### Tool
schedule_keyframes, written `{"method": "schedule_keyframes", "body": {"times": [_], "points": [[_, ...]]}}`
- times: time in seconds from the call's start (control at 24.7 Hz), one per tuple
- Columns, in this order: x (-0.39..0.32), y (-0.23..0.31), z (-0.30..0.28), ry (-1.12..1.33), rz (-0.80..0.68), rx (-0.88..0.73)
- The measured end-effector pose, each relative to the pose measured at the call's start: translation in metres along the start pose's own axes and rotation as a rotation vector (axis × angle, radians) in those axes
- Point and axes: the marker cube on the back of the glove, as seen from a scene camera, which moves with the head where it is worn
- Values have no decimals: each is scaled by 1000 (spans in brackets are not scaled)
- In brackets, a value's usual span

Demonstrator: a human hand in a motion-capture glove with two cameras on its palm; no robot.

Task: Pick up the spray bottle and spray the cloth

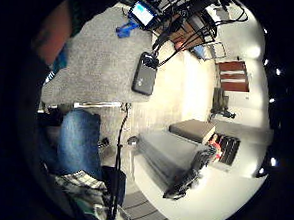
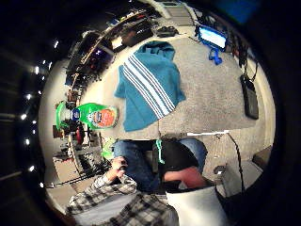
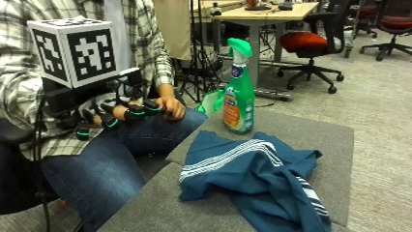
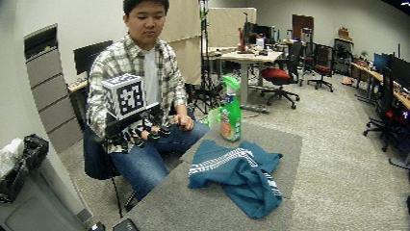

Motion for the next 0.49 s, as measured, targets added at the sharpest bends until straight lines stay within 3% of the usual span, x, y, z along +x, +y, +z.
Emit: {"method": "schedule_keyframes", "body": {"times": [0.49], "points": [[-11,4,-4,-23,-30,16]]}}
